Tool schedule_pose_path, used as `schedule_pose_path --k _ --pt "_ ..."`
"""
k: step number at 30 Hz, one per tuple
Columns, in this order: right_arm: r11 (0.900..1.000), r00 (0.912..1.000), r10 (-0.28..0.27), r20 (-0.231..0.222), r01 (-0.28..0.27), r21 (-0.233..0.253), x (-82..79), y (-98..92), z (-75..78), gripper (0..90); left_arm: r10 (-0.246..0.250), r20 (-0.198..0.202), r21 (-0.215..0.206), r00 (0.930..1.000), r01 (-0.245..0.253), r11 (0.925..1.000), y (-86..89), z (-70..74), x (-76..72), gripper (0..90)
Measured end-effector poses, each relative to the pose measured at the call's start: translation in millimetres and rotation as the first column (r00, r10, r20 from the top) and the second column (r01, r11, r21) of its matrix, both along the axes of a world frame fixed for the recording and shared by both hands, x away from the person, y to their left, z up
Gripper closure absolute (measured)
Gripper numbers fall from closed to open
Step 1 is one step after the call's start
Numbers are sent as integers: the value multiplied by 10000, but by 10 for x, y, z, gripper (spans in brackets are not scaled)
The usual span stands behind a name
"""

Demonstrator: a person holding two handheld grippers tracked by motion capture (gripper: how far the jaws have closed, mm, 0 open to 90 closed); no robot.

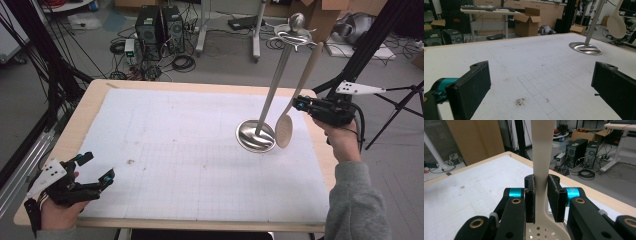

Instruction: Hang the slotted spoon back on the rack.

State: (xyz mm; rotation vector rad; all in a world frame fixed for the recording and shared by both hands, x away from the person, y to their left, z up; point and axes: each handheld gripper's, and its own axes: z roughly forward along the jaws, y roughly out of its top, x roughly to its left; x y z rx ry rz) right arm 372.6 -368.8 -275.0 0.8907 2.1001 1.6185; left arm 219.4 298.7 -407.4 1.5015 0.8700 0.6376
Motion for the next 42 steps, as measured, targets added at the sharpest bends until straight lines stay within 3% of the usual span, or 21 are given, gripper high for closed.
schedule_pose_path --k 7,9,13,20,24,26,42 --pt "9998 9997 -197 162 197 -14 -23 2 -13 740 -37 -28 39 10000 37 10000 -14 -3 5 28" --pt "9994 9992 -284 269 279 186 -45 -2 -24 688 -49 -21 47 10000 49 10000 -18 -4 9 28" --pt "9987 9980 -497 388 501 -97 -97 6 -32 586 -13 78 21 10000 13 10000 -18 -2 17 28" --pt "9969 9932 -773 873 780 -49 -225 41 -72 354 -172 48 66 9998 172 9998 -55 -6 61 28" --pt "9977 9911 -671 1147 666 81 -309 86 -123 238 -229 27 58 9997 229 9997 -74 -9 91 28" --pt "9975 9924 -677 1023 654 253 -348 117 -162 161 -276 29 18 9996 276 9996 -89 -12 108 28" --pt "9957 9894 -712 1264 631 672 -681 138 -563 146 -667 68 27 9978 667 9978 -189 -31 218 28"
